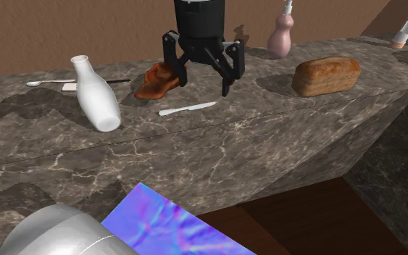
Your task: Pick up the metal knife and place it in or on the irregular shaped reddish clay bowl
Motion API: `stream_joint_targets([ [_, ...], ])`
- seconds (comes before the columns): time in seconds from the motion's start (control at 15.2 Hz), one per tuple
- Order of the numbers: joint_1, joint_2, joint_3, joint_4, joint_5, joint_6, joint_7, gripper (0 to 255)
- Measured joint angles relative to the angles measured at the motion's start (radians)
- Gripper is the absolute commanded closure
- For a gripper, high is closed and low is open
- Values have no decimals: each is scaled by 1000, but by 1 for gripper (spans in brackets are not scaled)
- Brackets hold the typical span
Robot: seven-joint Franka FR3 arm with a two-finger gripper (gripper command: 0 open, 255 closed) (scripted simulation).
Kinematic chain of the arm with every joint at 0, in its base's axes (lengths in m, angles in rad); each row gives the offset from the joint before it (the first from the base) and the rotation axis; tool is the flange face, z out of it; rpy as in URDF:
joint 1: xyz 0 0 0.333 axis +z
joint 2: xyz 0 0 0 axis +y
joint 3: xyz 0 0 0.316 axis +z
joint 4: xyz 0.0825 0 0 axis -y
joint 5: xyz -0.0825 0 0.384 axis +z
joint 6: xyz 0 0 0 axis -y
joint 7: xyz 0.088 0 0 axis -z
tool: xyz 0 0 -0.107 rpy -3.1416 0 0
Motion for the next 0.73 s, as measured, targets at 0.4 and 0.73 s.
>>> stream_joint_targets([
  [0.4, -11, 56, 93, -36, 43, 94, 168, 0],
  [0.73, -29, 158, 212, -59, 82, 223, 387, 0],
])
